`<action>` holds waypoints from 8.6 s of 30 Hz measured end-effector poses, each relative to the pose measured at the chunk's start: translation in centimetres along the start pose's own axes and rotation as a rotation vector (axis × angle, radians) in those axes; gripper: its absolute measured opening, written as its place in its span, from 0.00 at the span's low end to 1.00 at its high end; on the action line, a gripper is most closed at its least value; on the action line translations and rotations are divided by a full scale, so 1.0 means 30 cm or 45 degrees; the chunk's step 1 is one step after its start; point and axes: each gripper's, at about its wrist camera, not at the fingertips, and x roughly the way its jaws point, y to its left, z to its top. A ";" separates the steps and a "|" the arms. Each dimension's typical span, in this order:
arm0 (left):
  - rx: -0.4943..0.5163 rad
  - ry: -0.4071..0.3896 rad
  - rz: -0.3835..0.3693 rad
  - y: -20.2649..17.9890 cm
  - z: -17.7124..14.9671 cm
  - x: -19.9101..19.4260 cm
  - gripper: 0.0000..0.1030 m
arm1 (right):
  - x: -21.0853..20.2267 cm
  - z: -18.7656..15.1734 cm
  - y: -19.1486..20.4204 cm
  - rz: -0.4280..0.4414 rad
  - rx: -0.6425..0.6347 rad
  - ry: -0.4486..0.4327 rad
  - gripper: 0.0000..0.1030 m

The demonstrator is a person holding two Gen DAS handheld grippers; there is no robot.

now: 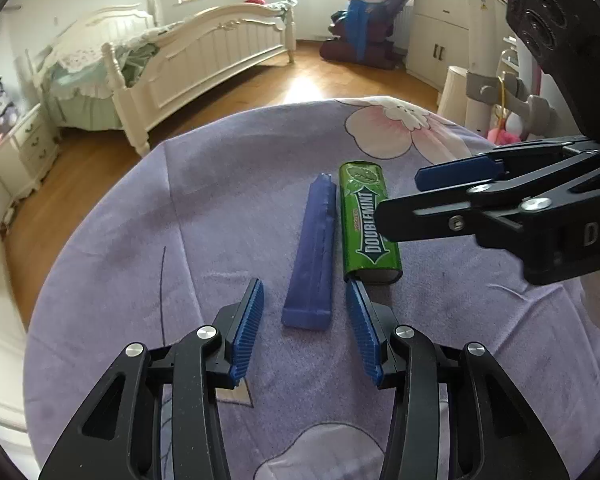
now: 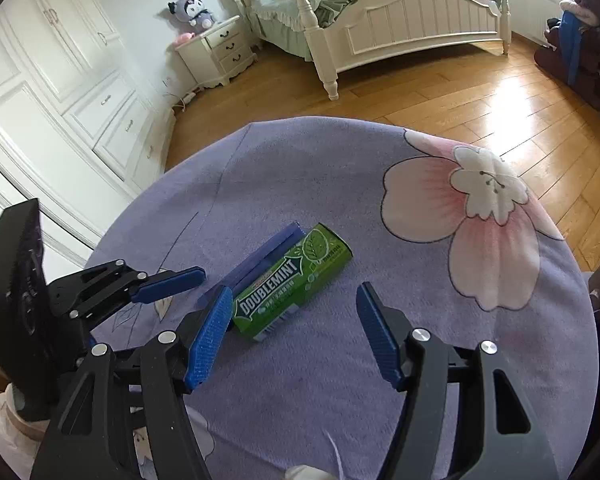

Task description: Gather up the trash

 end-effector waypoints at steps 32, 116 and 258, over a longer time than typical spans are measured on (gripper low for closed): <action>-0.275 -0.129 0.049 0.015 -0.015 -0.086 0.03 | -0.057 -0.063 0.001 -0.101 -0.213 -0.071 0.29; -0.451 -0.555 0.355 -0.369 -0.059 -0.412 0.95 | -0.544 -0.392 -0.156 -0.306 -0.144 -0.601 0.95; -0.772 -0.404 0.685 -0.059 -0.321 -0.407 0.95 | -0.410 -0.360 0.022 -0.261 -0.179 -0.842 0.95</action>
